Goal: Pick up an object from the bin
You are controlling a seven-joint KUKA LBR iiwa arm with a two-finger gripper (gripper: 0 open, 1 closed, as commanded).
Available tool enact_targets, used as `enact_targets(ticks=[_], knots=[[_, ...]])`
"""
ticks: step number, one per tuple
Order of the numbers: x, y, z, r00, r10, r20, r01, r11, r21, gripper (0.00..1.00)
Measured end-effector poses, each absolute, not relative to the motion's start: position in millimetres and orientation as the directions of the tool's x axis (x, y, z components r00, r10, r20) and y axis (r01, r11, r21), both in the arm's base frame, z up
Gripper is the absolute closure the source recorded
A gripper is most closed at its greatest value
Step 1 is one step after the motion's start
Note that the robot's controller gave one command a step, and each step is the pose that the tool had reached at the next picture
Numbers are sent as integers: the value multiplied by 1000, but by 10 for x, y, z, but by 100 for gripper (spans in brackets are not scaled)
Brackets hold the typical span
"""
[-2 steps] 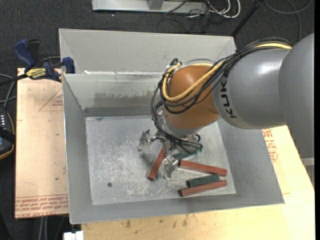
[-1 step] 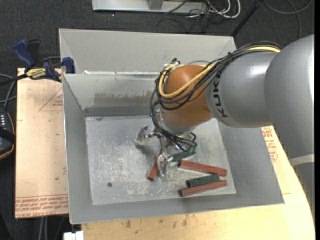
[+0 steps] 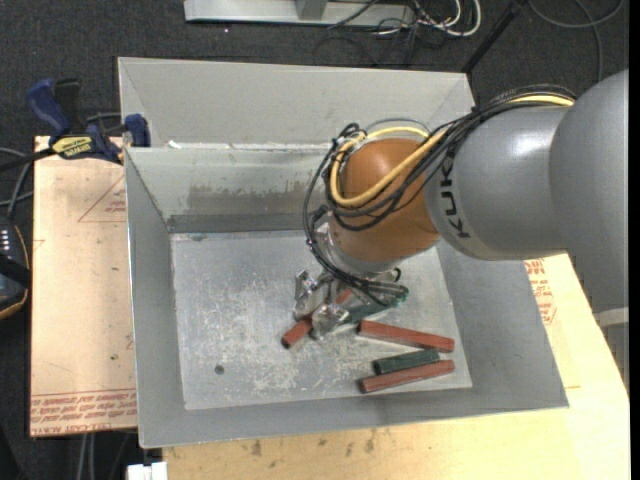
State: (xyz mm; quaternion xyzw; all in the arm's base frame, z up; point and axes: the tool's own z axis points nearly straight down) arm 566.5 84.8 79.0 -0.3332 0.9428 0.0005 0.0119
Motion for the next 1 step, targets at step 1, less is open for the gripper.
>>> enact_targets(ticks=[1], knots=[[5665, 848, 790, -778, -628, -23, -628, 778, -7, 100]])
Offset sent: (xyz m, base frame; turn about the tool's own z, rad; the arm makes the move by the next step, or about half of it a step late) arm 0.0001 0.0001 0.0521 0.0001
